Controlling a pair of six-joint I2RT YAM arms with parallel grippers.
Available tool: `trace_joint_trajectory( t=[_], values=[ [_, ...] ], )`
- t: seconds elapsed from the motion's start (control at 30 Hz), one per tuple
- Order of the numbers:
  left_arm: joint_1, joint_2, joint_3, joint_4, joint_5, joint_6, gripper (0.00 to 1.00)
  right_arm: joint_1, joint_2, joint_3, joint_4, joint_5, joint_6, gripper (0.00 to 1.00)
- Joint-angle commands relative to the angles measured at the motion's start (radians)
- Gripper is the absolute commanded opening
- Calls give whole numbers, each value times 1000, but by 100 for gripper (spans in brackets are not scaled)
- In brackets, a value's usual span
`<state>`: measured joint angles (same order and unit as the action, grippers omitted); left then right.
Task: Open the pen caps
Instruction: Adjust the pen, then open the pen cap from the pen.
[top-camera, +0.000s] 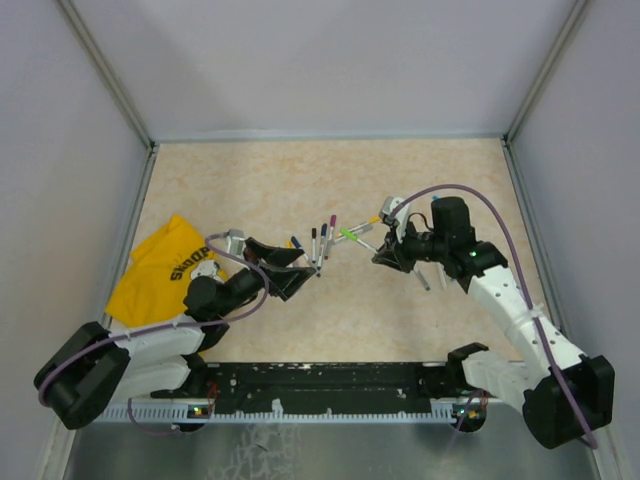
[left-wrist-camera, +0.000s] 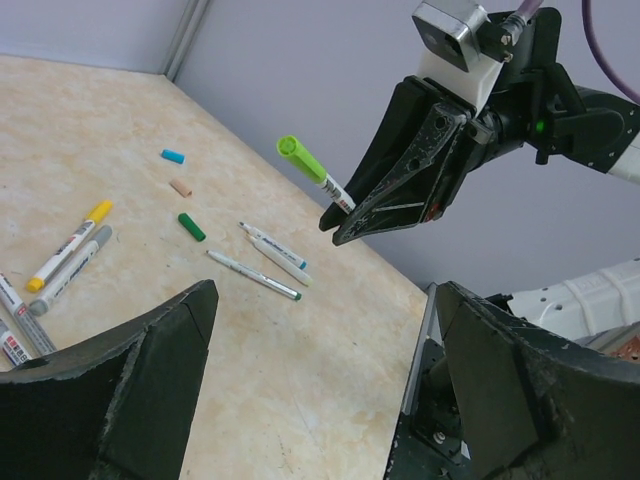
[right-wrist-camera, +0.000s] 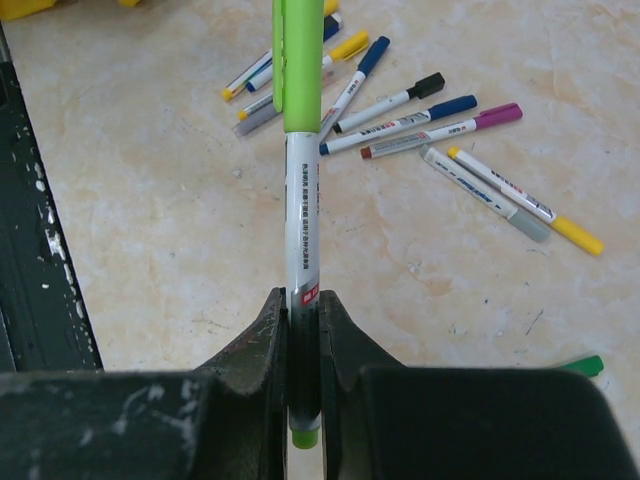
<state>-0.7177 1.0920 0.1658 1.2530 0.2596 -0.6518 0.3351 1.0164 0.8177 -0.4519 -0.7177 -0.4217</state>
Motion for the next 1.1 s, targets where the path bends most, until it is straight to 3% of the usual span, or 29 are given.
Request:
trace_joint_trajectory(
  t=[0.0,0.87,1.07],
  values=[
    [-19,11,8,55,-60,-37,94,-10,4,-3,54,-2,34,0],
    [-194,113,12,83,-379,-64,95,-10,50,-6,82,46,89,0],
    [-204,206,95,38,-387,-113,94,-10,59,-8,89,43,100,0]
  ],
)
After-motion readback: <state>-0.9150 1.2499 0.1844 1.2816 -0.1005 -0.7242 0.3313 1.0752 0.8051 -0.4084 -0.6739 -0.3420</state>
